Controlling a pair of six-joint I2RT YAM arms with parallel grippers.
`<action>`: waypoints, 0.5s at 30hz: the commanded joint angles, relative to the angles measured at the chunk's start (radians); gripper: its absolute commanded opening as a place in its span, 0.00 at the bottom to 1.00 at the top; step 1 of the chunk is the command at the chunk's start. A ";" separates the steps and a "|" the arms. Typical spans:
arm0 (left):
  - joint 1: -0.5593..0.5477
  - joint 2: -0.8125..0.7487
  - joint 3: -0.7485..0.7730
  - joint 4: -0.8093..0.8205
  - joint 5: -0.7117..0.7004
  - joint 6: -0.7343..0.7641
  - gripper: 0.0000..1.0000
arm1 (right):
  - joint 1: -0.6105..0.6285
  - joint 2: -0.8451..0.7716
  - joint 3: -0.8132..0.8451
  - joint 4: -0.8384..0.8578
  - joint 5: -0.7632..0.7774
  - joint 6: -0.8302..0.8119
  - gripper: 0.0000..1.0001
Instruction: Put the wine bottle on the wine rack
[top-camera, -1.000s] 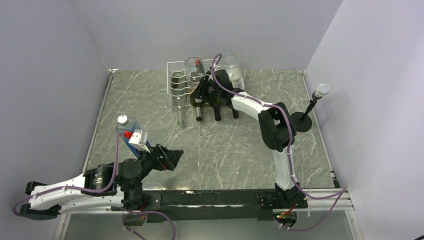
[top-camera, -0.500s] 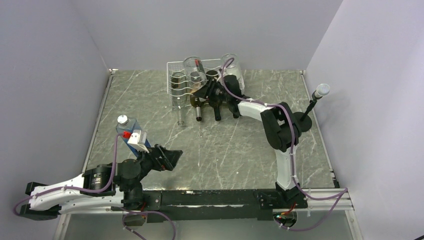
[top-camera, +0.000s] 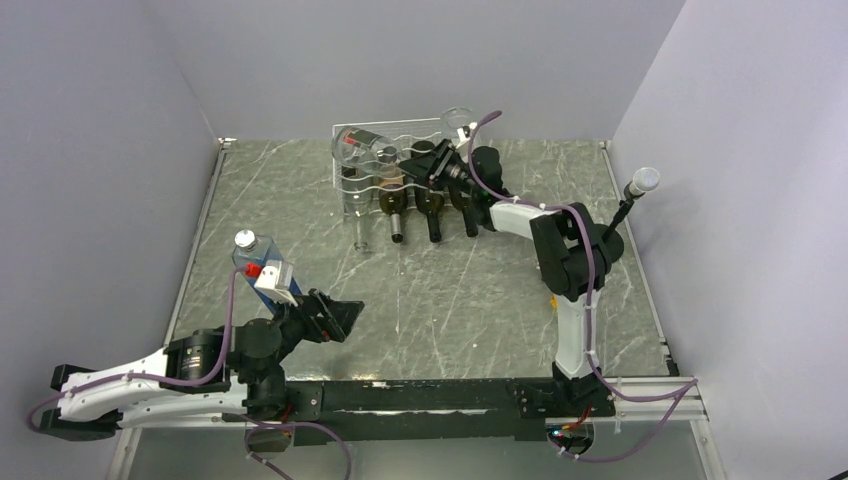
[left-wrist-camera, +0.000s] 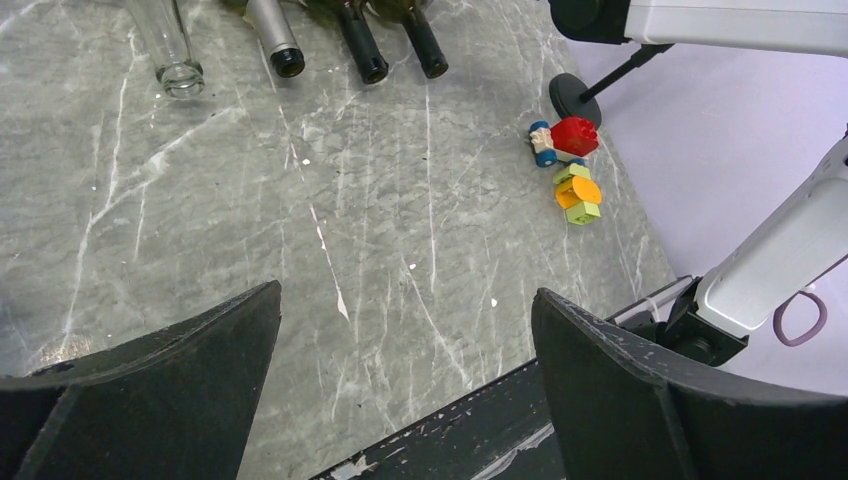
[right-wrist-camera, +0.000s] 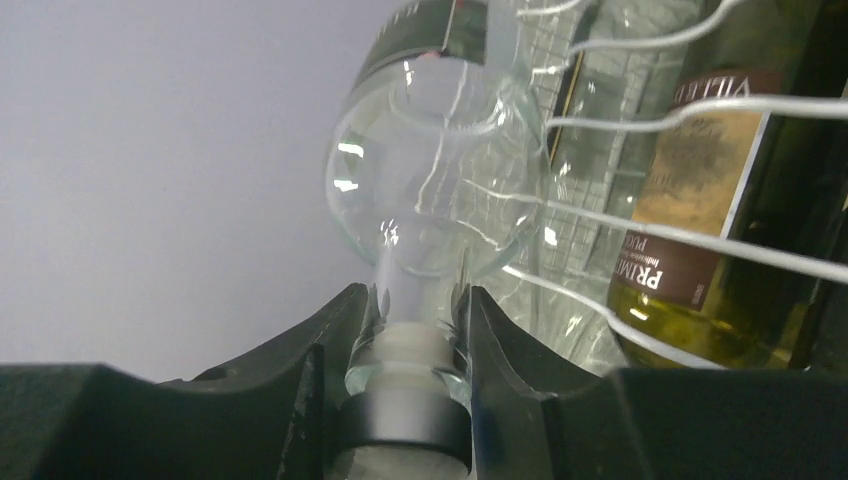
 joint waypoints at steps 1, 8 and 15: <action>0.002 -0.007 0.037 0.000 -0.019 -0.017 0.99 | 0.001 -0.111 0.040 0.365 -0.068 0.028 0.00; 0.002 -0.006 0.038 0.005 -0.038 -0.024 0.99 | 0.003 -0.152 0.019 0.144 -0.010 -0.065 0.00; 0.002 0.046 0.070 0.005 -0.116 -0.057 0.99 | 0.010 -0.204 0.007 -0.061 0.092 -0.146 0.00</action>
